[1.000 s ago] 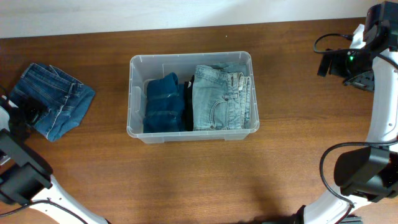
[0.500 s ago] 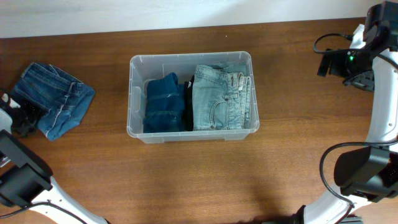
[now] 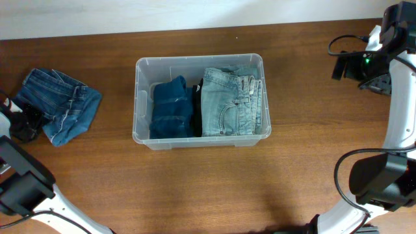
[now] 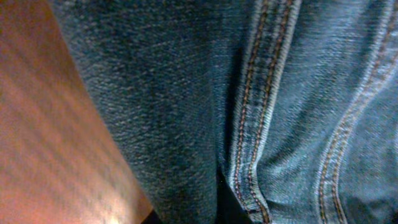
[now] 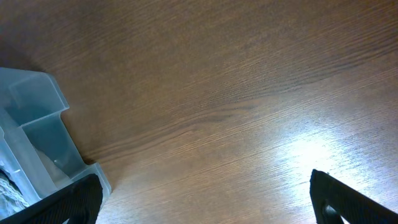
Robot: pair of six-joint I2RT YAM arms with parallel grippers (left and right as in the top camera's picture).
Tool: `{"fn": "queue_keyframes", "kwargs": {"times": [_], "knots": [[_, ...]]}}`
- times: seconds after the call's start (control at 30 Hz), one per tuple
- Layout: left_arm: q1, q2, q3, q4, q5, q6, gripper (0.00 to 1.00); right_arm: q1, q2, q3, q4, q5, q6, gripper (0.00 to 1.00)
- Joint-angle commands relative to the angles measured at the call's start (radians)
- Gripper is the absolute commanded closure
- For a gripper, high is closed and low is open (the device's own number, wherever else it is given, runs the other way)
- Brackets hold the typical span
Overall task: Pack container
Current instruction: 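Lift the dark blue jeans and carry them over the container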
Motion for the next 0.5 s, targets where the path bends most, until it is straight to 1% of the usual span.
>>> {"fn": "queue_keyframes", "kwargs": {"times": [0.0,0.23,0.47], "knots": [[-0.015,-0.117,0.021,-0.036,0.008,0.031,1.0,-0.001,-0.008,0.005,-0.002,0.009,0.0,0.02],[-0.029,-0.344,0.025,-0.035,0.008,0.031,1.0,-0.001,-0.008,0.005,-0.002,0.009,0.0,0.02],[-0.078,-0.513,0.066,-0.043,0.008,0.031,1.0,-0.001,-0.008,0.005,-0.002,0.009,0.0,0.02]]}}
